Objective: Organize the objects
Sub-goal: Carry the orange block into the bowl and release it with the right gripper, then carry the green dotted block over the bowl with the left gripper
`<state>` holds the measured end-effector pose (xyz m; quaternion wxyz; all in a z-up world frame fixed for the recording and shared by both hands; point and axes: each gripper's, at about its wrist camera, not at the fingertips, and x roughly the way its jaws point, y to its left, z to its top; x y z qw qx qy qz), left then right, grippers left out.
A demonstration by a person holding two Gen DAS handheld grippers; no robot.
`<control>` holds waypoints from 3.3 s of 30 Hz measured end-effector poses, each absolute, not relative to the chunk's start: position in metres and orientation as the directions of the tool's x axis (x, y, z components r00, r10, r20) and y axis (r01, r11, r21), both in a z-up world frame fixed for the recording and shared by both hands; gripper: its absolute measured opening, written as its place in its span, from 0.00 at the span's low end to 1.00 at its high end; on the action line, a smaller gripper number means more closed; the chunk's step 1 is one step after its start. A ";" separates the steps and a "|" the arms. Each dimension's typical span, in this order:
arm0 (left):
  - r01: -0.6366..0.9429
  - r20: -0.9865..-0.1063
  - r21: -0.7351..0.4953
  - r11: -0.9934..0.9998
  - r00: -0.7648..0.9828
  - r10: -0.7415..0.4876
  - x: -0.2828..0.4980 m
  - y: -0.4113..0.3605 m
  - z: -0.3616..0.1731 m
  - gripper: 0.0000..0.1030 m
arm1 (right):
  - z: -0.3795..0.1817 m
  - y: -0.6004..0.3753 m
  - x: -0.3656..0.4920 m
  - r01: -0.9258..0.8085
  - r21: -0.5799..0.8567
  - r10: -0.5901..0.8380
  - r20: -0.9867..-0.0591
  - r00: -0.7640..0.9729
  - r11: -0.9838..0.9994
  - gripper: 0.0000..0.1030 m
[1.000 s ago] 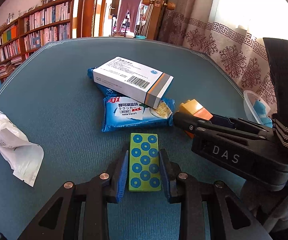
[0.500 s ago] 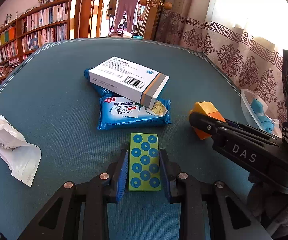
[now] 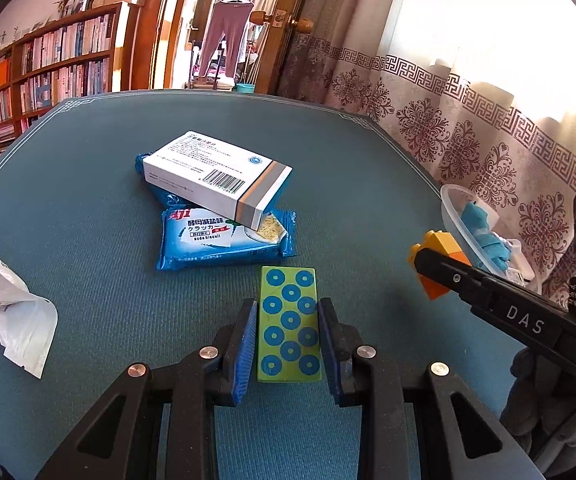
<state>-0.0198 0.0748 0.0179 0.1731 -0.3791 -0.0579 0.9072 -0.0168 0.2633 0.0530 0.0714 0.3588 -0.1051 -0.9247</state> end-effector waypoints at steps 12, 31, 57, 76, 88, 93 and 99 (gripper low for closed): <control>-0.299 -0.663 -0.237 -0.925 -0.646 0.378 -0.018 0.079 0.018 0.31 | 0.072 0.319 0.015 -0.081 0.244 -0.083 -0.593 -0.801 -0.967 0.34; -0.342 -0.691 -0.232 -0.910 -0.601 0.402 -0.018 0.096 0.019 0.31 | 0.077 0.395 0.037 -0.263 0.257 0.082 -0.552 -0.830 -0.930 0.34; -0.402 -0.718 -0.206 -0.892 -0.557 0.417 -0.026 0.143 0.031 0.31 | 0.067 0.417 0.028 -0.366 0.189 0.230 -0.504 -0.833 -0.911 0.42; -0.558 -0.683 -0.195 -0.806 -0.513 0.521 -0.057 0.240 0.061 0.31 | 0.068 0.415 0.042 -0.365 0.211 0.240 -0.453 -0.859 -0.907 0.42; -0.603 -0.671 -0.188 -0.776 -0.498 0.549 -0.082 0.284 0.066 0.31 | 0.068 0.418 0.041 -0.352 0.225 0.222 -0.454 -0.863 -0.909 0.42; -0.611 -0.661 -0.218 -0.761 -0.481 0.576 -0.090 0.292 0.065 0.31 | 0.068 0.419 0.039 -0.349 0.230 0.216 -0.457 -0.863 -0.908 0.42; -0.599 -0.641 -0.237 -0.765 -0.495 0.586 -0.091 0.289 0.065 0.58 | 0.067 0.420 0.038 -0.350 0.234 0.214 -0.459 -0.862 -0.907 0.42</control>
